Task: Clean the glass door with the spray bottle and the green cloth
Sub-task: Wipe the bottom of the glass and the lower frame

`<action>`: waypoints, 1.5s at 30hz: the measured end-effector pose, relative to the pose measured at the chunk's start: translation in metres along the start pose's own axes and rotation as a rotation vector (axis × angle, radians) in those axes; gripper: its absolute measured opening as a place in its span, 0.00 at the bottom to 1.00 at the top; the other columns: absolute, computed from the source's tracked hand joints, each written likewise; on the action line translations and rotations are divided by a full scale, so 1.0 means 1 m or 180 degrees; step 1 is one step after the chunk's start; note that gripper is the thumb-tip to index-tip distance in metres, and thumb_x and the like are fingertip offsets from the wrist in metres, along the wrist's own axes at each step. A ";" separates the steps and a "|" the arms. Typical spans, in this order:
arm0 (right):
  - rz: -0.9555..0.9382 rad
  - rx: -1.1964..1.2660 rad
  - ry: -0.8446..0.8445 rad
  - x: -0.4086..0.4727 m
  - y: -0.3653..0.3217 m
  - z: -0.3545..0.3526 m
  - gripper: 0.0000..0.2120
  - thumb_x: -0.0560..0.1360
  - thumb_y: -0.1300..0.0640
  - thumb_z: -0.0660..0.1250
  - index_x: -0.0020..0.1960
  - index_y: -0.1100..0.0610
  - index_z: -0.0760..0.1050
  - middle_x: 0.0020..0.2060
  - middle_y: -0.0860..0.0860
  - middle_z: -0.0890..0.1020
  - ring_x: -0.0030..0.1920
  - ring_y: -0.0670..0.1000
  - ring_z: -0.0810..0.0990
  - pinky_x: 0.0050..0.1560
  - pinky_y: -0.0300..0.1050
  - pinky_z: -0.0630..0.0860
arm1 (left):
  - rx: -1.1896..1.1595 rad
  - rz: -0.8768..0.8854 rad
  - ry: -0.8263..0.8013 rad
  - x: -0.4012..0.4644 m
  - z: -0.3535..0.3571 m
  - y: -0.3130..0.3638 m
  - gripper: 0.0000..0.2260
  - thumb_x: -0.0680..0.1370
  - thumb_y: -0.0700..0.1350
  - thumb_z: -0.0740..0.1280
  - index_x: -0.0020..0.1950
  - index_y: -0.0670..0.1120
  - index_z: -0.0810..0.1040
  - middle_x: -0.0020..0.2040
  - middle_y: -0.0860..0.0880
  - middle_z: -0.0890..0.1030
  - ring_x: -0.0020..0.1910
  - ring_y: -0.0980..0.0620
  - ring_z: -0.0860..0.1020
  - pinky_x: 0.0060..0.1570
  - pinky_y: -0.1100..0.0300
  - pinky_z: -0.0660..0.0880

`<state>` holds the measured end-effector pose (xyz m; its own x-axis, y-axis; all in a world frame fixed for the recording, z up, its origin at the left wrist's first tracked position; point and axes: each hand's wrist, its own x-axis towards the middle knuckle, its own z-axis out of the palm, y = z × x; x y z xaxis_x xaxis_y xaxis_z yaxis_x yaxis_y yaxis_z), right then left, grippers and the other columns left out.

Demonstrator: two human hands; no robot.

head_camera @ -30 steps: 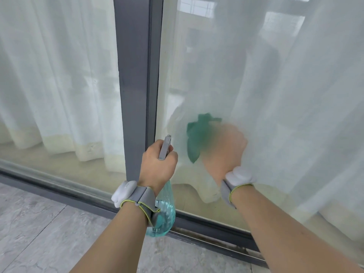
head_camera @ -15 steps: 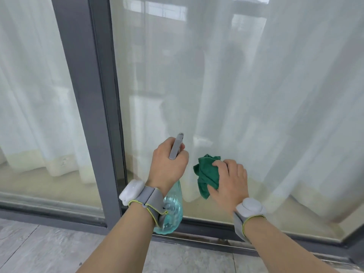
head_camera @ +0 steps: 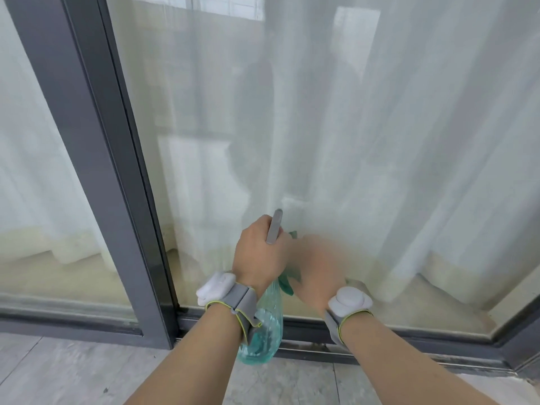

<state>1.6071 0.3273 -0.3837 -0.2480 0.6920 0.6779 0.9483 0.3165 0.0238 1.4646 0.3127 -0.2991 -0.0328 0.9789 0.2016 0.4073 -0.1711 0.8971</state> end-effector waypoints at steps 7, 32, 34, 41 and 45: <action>0.0320 0.0084 0.0516 0.046 -0.011 -0.014 0.29 0.61 0.50 0.75 0.58 0.52 0.68 0.51 0.52 0.71 0.46 0.54 0.67 0.46 0.48 0.64 | 0.0041 0.0019 0.0838 0.006 -0.014 0.002 0.11 0.68 0.49 0.59 0.43 0.43 0.73 0.35 0.48 0.76 0.33 0.47 0.73 0.32 0.55 0.66; 0.0598 -0.0003 0.0111 0.013 -0.009 -0.004 0.31 0.57 0.56 0.79 0.57 0.54 0.70 0.50 0.52 0.72 0.45 0.54 0.68 0.45 0.47 0.66 | -0.0323 -0.0046 0.0736 0.010 -0.018 0.002 0.08 0.70 0.47 0.61 0.44 0.45 0.75 0.34 0.51 0.75 0.32 0.49 0.71 0.35 0.56 0.67; 0.0900 0.0034 0.0043 0.001 -0.009 -0.016 0.29 0.58 0.56 0.78 0.56 0.55 0.72 0.50 0.52 0.73 0.46 0.55 0.69 0.45 0.48 0.71 | -0.0508 -0.0200 0.0682 0.004 -0.007 0.010 0.08 0.69 0.47 0.61 0.44 0.45 0.74 0.34 0.51 0.75 0.33 0.49 0.71 0.36 0.55 0.68; 0.0920 0.0394 -0.0610 -0.016 0.064 -0.055 0.25 0.65 0.61 0.70 0.61 0.54 0.72 0.56 0.52 0.71 0.51 0.56 0.69 0.46 0.53 0.75 | -0.0646 -0.0074 0.0201 -0.015 0.052 0.042 0.01 0.76 0.39 0.65 0.46 0.44 0.75 0.36 0.52 0.75 0.33 0.51 0.70 0.34 0.58 0.67; 0.0913 0.0447 -0.0624 -0.045 0.083 -0.041 0.25 0.62 0.56 0.68 0.59 0.48 0.73 0.54 0.48 0.72 0.51 0.54 0.67 0.46 0.52 0.74 | -0.0453 0.0096 0.0013 -0.018 0.085 0.050 0.01 0.77 0.38 0.64 0.47 0.43 0.75 0.38 0.50 0.76 0.34 0.51 0.71 0.35 0.58 0.69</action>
<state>1.7052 0.2955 -0.3825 -0.0223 0.8723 0.4885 0.9517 0.1682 -0.2569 1.5636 0.2956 -0.2914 -0.0264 0.9727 0.2308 0.2747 -0.2149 0.9372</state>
